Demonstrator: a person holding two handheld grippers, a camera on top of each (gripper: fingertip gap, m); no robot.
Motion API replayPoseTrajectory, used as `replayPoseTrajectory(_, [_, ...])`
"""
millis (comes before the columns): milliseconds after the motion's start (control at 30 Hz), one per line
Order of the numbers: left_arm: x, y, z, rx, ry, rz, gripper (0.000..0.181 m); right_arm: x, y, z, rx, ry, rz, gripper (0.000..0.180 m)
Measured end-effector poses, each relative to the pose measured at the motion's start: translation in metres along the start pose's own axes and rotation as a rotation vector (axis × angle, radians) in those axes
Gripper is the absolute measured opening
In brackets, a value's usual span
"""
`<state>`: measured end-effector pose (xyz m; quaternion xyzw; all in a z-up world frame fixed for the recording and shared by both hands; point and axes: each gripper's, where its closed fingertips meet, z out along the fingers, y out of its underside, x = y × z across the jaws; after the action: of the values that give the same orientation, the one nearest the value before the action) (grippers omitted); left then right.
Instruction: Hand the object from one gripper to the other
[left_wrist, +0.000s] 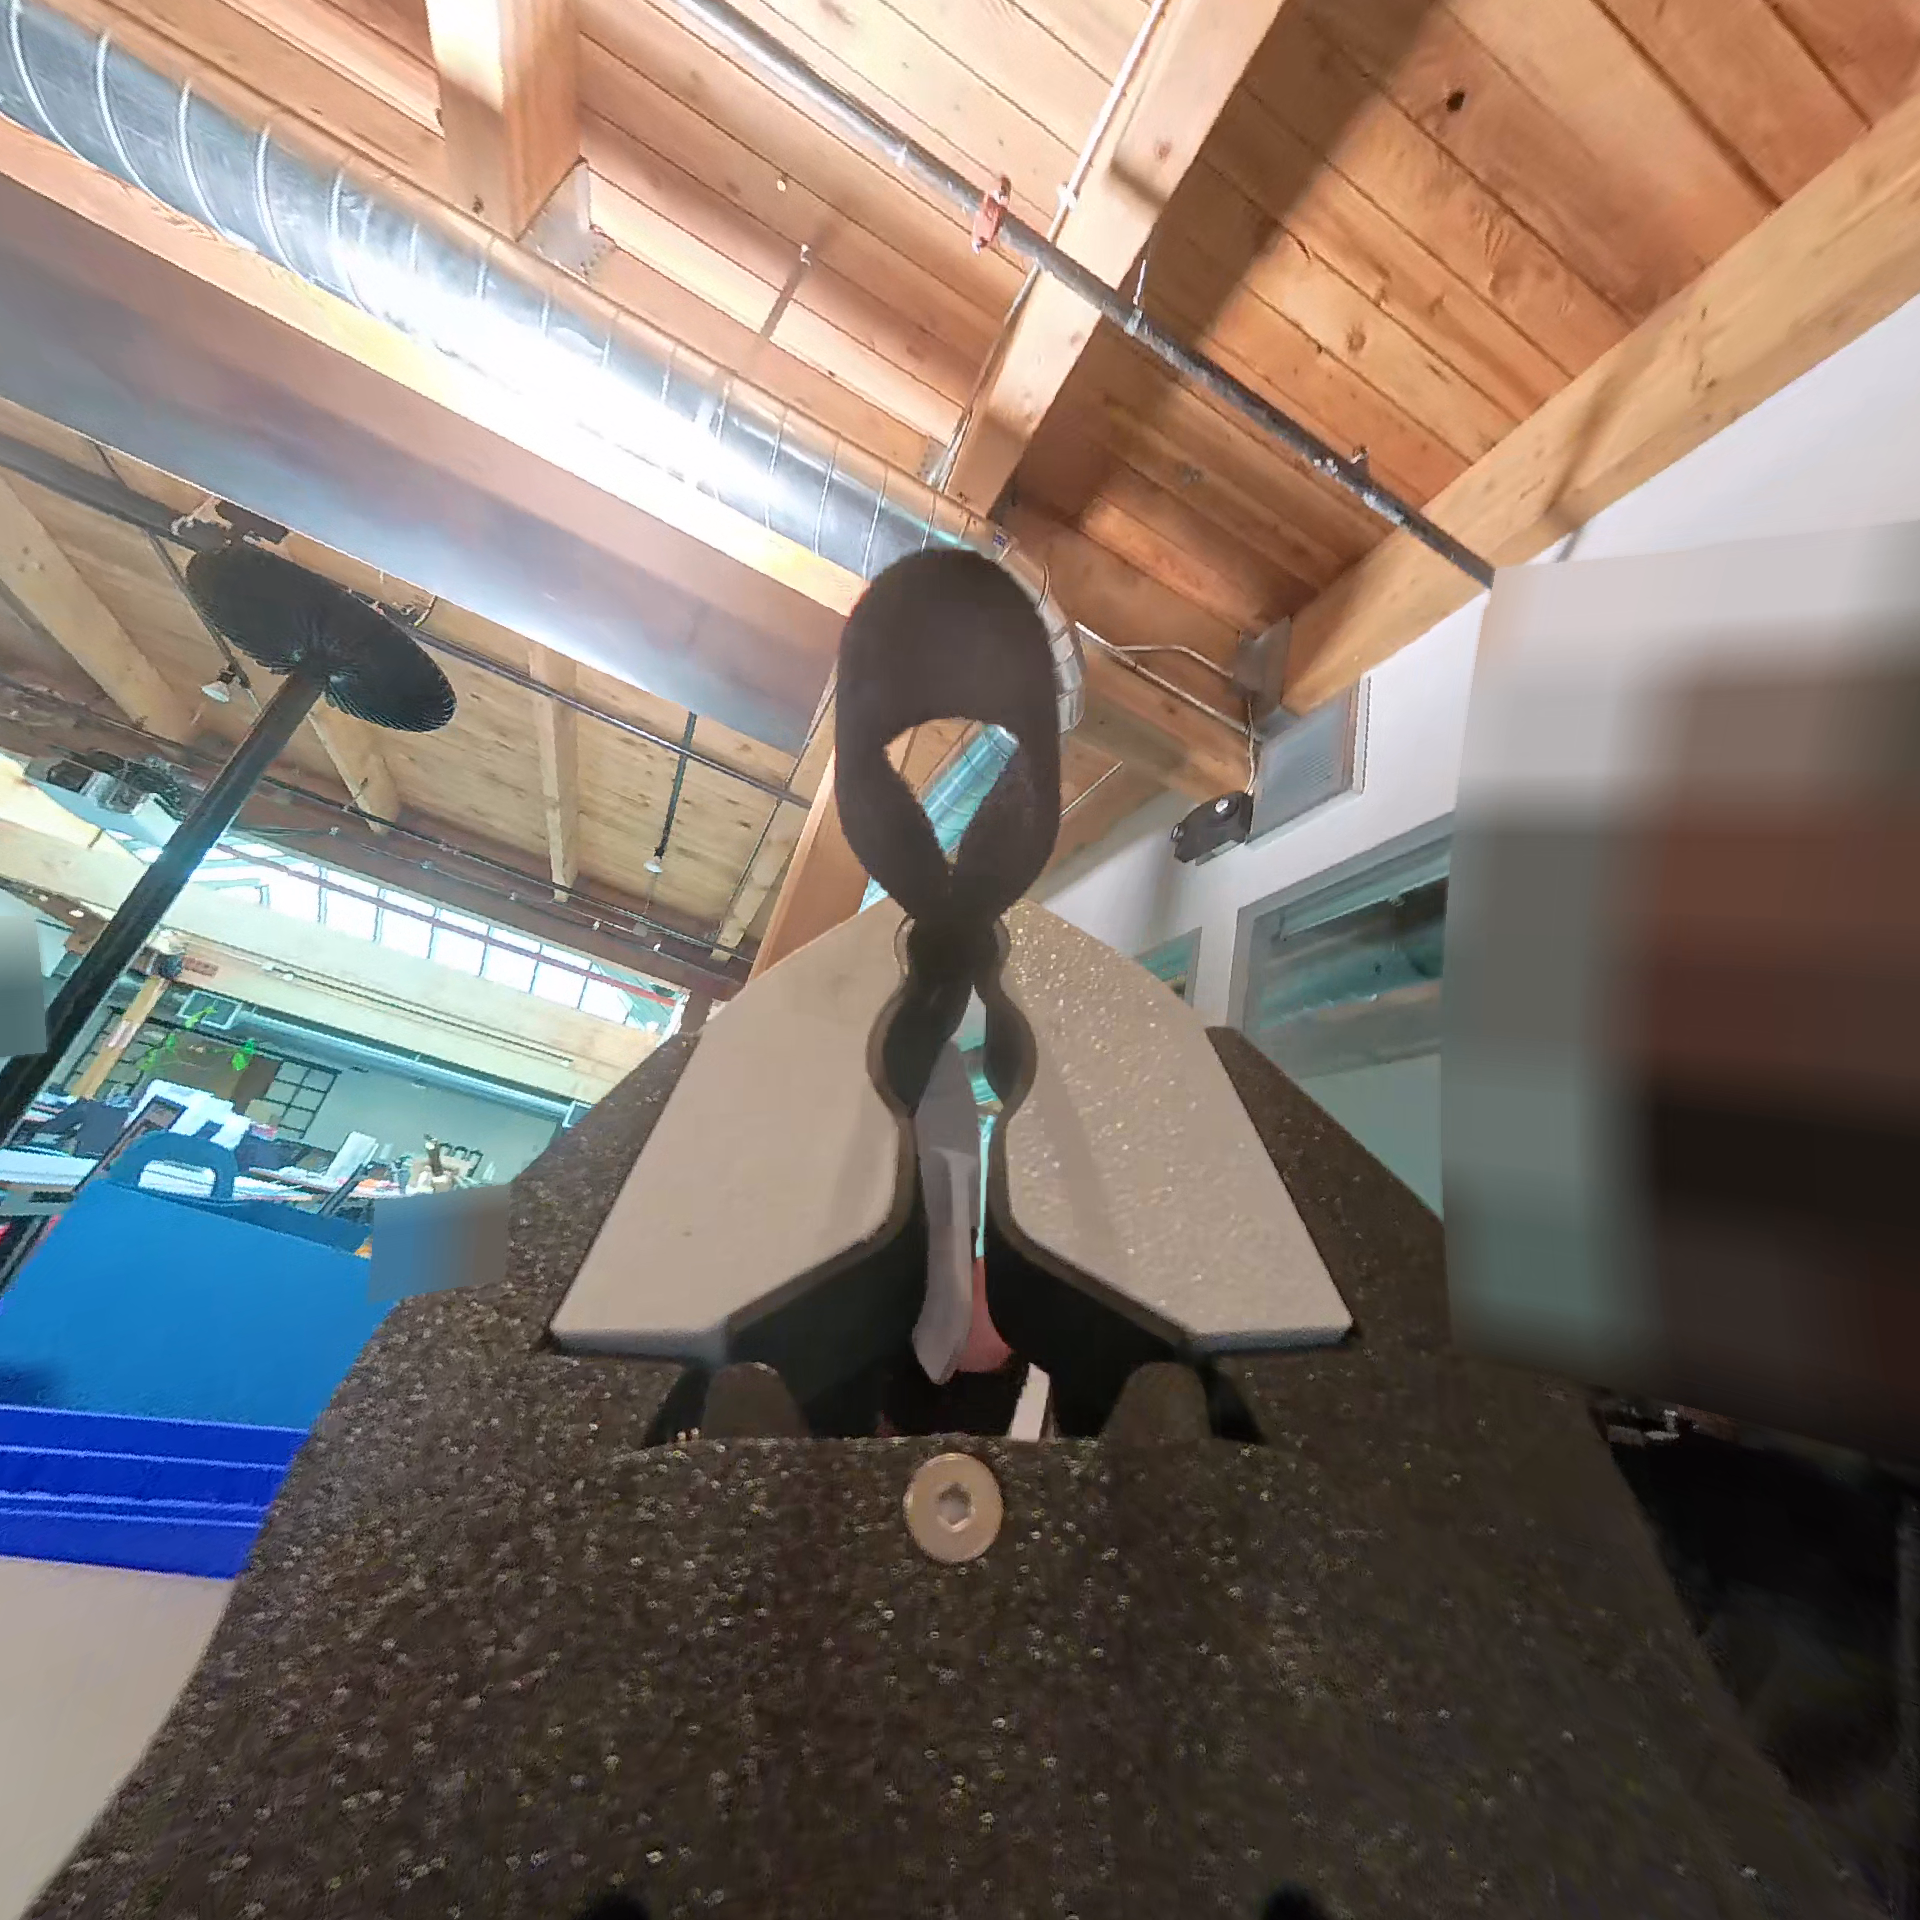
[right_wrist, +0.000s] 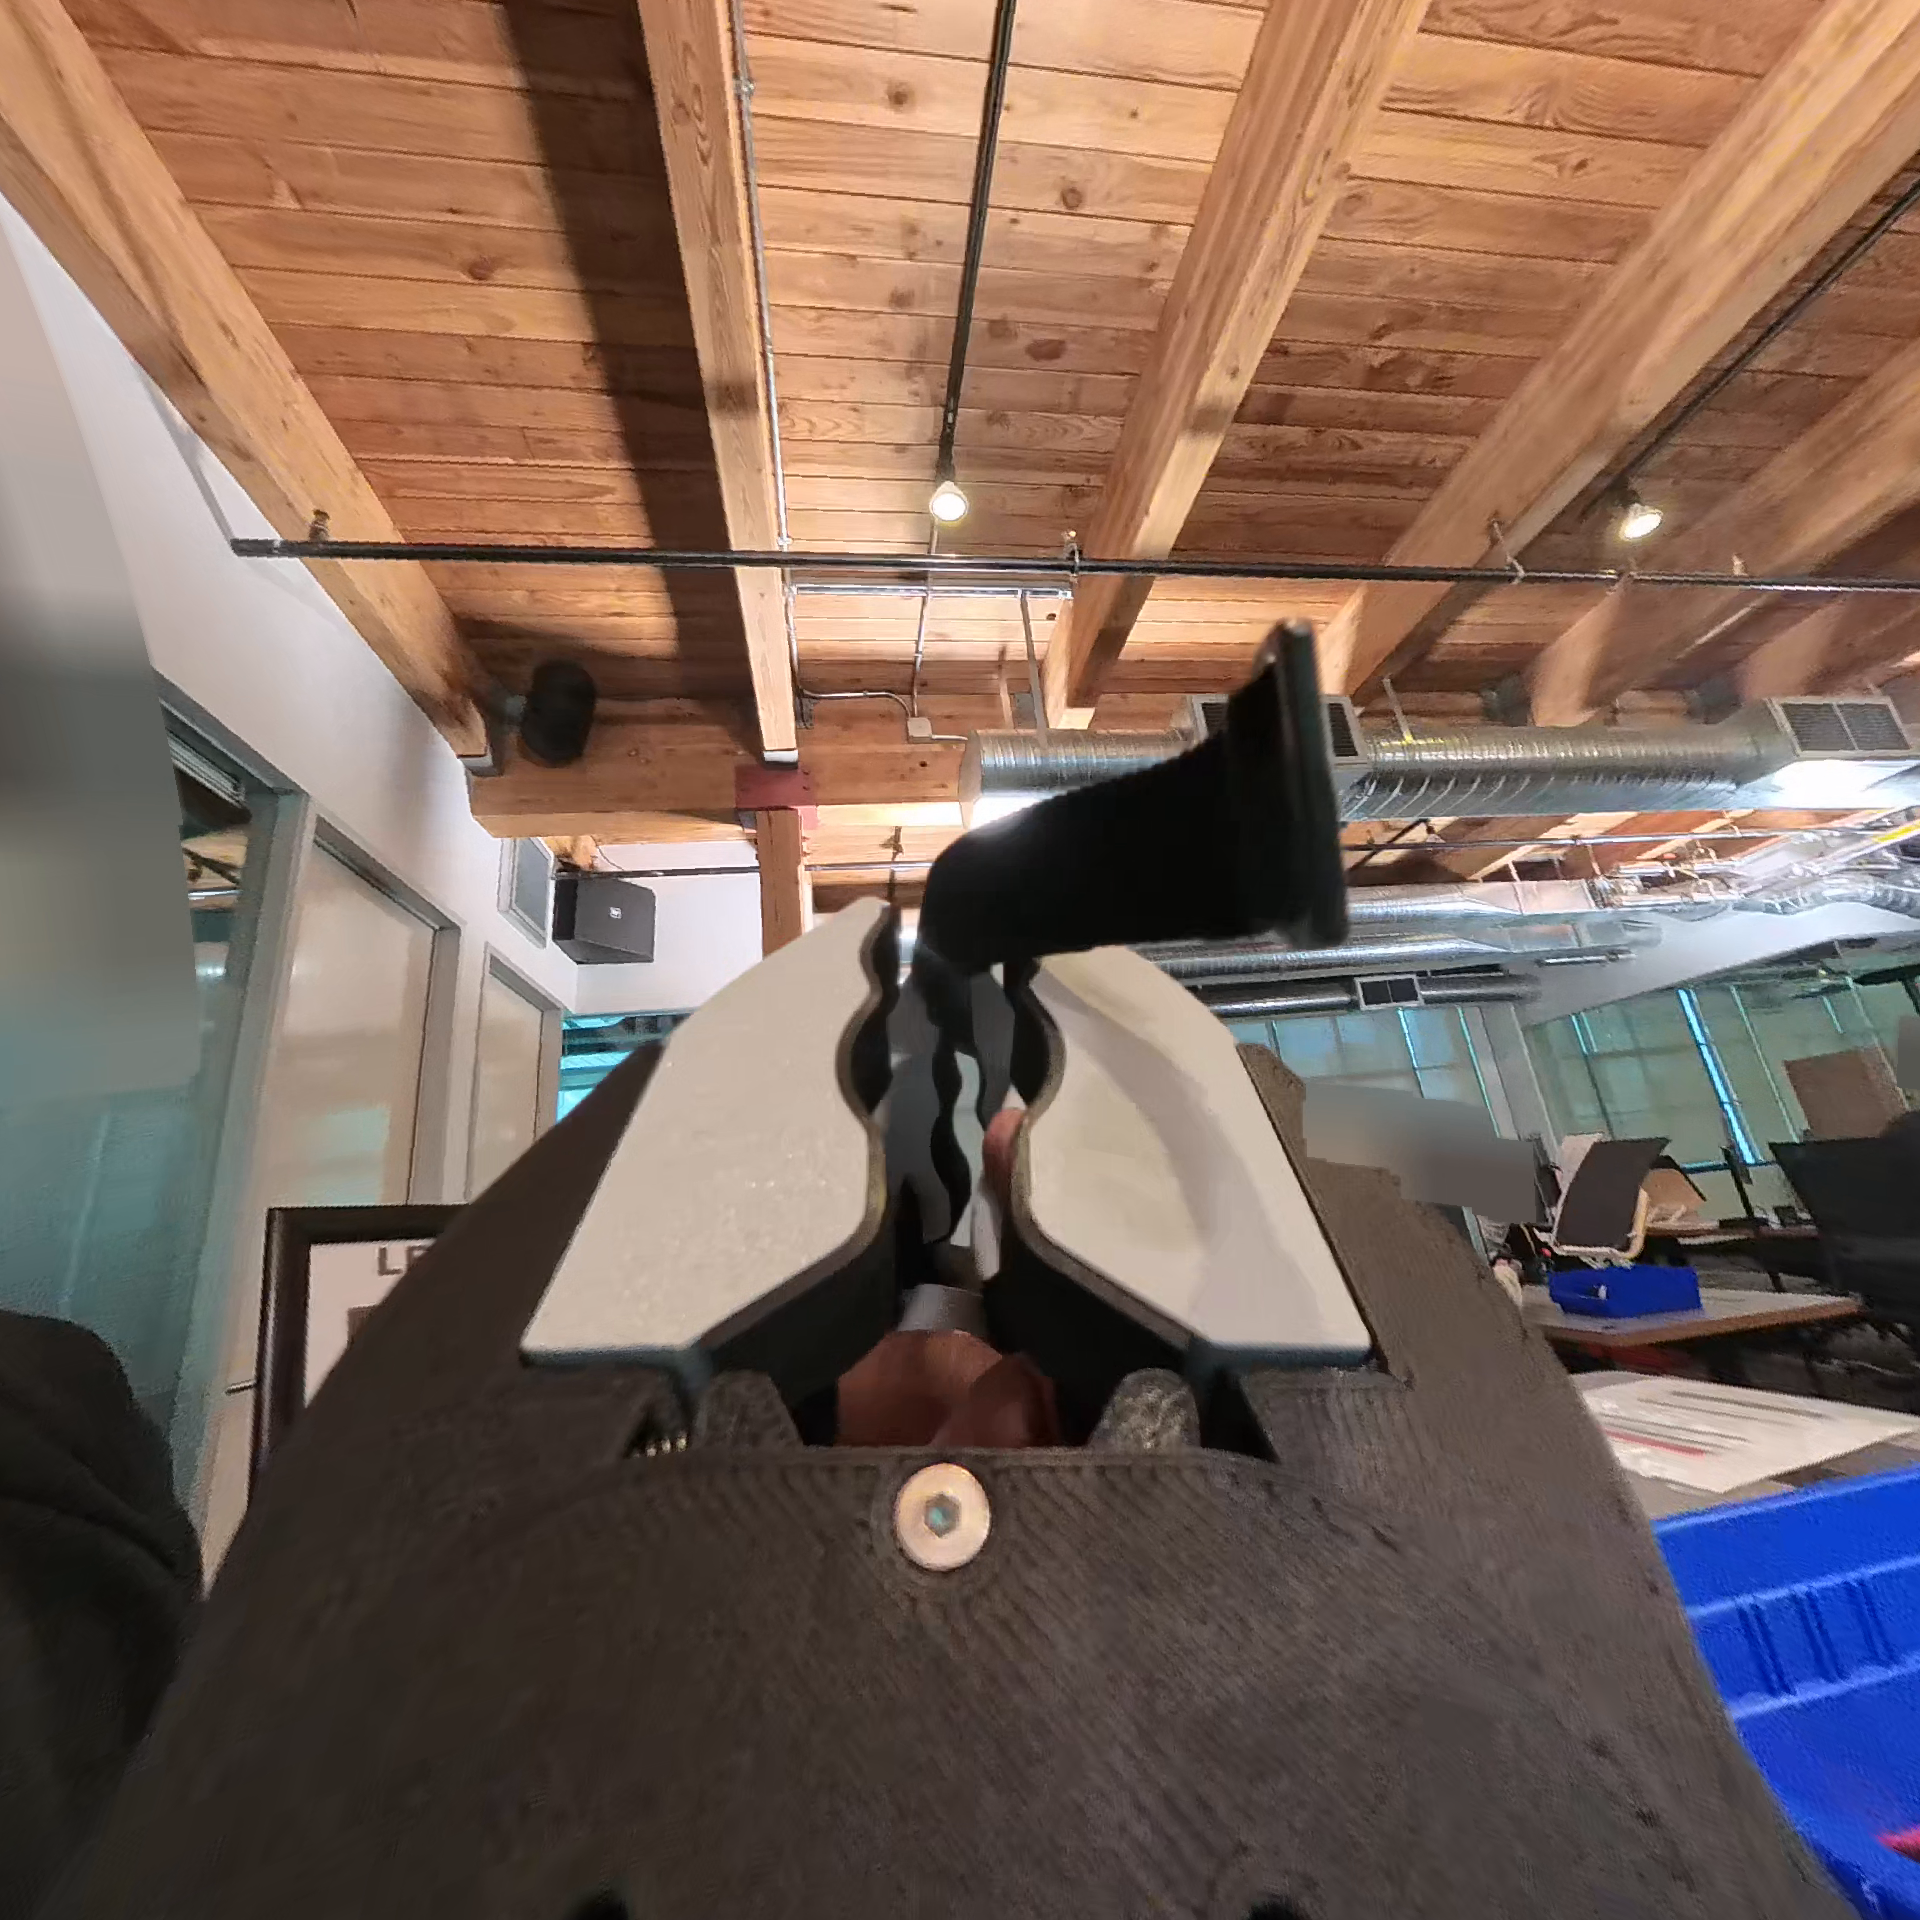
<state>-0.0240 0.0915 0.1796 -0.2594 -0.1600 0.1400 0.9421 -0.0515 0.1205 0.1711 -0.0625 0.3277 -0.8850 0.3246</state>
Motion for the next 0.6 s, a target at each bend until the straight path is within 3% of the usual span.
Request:
replayPoseTrajectory(267, [-0.009, 0.011, -0.006, -0.056, -0.104, -0.008, 0.005, 0.003, 0.005, -0.019, -0.070, 0.085, -0.029, 0.013])
replayPoseTrajectory(600, [0.017, 0.007, 0.004, -0.073, -0.081, 0.033, 0.005, -0.010, -0.003, 0.000, -0.133, 0.079, -0.051, 0.017])
